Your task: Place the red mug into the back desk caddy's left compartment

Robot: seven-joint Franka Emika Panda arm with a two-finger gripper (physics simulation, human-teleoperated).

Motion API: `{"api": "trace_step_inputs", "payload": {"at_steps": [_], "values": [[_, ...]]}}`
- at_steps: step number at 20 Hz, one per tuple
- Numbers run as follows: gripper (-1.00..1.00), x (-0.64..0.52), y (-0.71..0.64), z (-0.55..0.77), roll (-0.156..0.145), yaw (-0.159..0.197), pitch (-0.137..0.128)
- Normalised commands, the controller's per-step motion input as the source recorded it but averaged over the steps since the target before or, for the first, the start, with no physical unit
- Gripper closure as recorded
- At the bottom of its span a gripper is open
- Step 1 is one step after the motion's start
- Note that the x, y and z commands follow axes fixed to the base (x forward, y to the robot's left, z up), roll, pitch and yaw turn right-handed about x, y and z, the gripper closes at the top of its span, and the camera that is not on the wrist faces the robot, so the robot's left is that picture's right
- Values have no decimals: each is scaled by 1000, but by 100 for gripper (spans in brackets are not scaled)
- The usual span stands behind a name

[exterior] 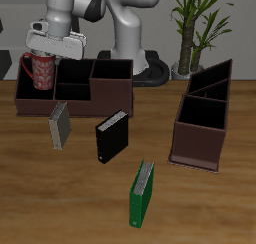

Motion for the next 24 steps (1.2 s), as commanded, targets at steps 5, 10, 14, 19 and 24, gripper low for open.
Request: {"api": "trace_step_inputs", "payload": {"at_steps": [5,10,14,19,24], "values": [[100,-20,0,-123,-23,11,0],[100,-54,-113,-40,-38,-6,-15],[100,0,-108,-120,-56,10,2],[100,39,41,-199,14,-3,36],[100,48,84,-158,13,-1,35]]}}
